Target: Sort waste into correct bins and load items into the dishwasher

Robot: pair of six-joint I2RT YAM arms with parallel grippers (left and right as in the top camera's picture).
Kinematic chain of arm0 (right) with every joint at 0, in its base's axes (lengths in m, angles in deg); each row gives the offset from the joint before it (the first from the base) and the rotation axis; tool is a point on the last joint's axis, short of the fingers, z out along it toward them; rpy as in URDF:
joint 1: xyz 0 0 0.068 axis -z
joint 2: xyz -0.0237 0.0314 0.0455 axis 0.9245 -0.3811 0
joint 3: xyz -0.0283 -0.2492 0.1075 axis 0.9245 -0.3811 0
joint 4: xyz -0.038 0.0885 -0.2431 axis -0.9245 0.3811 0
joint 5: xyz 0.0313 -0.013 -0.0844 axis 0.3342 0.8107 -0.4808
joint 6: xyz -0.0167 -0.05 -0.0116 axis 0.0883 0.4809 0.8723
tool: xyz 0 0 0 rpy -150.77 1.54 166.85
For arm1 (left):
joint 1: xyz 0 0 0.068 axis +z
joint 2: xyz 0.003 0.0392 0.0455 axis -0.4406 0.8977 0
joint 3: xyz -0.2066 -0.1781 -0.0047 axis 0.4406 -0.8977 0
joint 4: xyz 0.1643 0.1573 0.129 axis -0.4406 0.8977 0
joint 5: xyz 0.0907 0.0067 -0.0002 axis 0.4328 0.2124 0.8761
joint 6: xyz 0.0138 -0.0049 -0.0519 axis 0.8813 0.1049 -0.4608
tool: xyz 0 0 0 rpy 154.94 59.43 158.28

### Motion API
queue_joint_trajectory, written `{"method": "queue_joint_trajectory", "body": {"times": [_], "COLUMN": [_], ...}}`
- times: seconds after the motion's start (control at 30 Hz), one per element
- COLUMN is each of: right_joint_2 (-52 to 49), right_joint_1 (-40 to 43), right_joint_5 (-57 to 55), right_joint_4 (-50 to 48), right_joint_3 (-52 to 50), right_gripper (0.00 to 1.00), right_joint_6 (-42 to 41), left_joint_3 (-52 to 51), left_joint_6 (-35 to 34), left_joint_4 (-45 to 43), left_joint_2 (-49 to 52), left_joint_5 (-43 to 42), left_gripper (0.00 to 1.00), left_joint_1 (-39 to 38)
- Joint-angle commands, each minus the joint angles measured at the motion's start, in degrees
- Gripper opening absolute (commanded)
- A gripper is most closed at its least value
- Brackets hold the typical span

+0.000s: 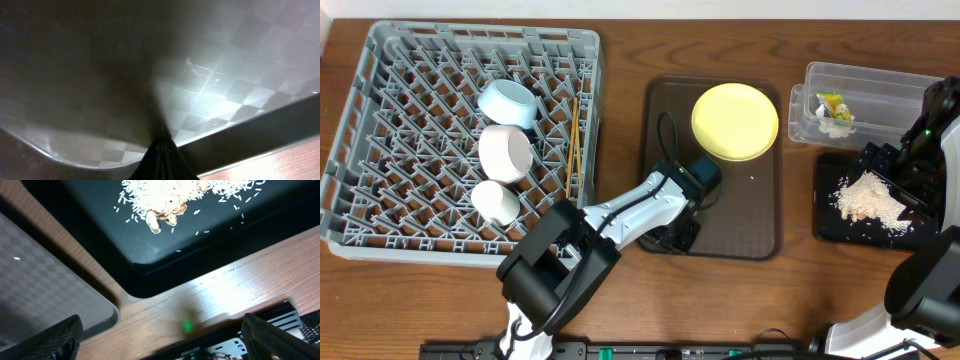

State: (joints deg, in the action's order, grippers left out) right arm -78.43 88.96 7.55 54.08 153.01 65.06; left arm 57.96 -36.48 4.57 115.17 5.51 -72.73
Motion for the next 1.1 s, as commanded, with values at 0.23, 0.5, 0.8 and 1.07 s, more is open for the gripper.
{"method": "queue_joint_trajectory", "body": {"times": [0.23,0.5,0.8,1.07], "right_joint_2": [1.36,1.36,1.36,1.36], "right_joint_1": [0.04,0.04,0.04,0.04], "right_joint_5": [0.26,0.26,0.26,0.26], "right_joint_4": [0.13,0.11,0.15,0.33], "right_joint_3": [0.07,0.07,0.07,0.07], "right_gripper": [0.99,0.99,0.99,0.99], "right_joint_6": [-0.35,-0.35,-0.37,-0.37], "left_joint_3": [-1.14,-0.66,8.70,8.74], "left_joint_6": [-2.10,-1.99,1.22,-0.02], "left_joint_4": [5.09,6.14,4.28,-8.26], "left_joint_2": [1.14,1.11,0.04,0.68], "left_joint_5": [-0.68,-0.42,2.01,2.19], "left_gripper": [0.06,0.06,0.15,0.14], "left_joint_1": [-0.11,0.44,5.90,12.94]}}
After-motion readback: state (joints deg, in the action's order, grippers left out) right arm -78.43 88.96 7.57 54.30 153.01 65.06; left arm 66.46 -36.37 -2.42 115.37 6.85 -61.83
